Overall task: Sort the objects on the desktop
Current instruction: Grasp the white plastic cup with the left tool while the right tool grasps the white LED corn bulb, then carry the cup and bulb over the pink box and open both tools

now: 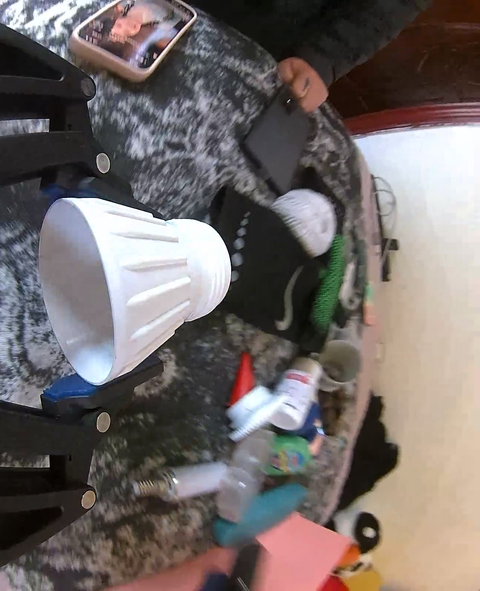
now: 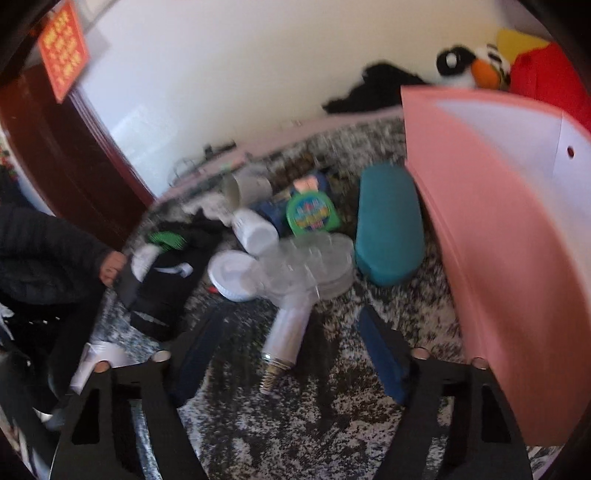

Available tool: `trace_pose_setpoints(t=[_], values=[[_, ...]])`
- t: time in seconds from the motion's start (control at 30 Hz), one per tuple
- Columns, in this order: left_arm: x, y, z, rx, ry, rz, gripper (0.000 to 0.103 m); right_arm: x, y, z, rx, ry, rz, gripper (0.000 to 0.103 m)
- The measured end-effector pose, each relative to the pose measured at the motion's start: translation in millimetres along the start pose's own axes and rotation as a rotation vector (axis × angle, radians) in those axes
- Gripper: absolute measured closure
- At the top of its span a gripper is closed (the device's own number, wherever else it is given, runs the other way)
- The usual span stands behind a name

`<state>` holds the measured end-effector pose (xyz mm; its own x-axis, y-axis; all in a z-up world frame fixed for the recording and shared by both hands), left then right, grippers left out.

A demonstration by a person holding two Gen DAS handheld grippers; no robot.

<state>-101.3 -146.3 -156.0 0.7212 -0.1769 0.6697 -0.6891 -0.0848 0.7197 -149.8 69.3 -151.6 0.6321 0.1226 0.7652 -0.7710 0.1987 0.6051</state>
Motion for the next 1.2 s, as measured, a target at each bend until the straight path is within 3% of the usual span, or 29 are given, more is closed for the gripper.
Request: trace_pose_setpoints(t=[0.13,0.3,0.43,0.53,0.67,0.97,1.1,1.2], values=[[16,7,9,0.018,-0.013,-0.027,0.044,-30,-12,11,0.034,-0.04,0.078,0.048],[25,8,24,0.042,-0.013,-0.038,0.044,-63,-25,25,0.1,-0.14,0.115,0.051],[30,8,27,0.036,-0.004,-0.047,0.044,-75,-27,33,0.16,-0.188,0.053,0.063],[34,8,28,0.032,0.0,-0.054,0.044,-68,-27,31,0.156,-0.153,0.046,0.071],[37,11,25,0.022,0.005,-0.066,0.044,-46,-32,30,0.162,-0.094,0.031,0.071],[36,19,-11,-0.017,-0.04,-0.079,0.044,46,-19,25,0.164,-0.003,-0.135,0.071],[36,28,-51,-0.055,-0.103,-0.106,0.044,95,3,-18,0.104,-0.066,-0.261,0.071],[36,35,-95,-0.086,-0.199,-0.131,0.044,123,16,-62,0.061,-0.154,-0.331,0.071]])
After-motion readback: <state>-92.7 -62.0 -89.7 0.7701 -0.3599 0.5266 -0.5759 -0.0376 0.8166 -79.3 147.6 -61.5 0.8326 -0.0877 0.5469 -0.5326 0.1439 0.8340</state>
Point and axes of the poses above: each gripper's, at about its wrist camera, not at the fingertips, and x roughly against the way its jaws point, z to its left, y to its top, the point moved 5 cm from there along -x, roughly the way its jaws point, and after that the axes turned 9 degrees about -y, right-handed, at the moved point
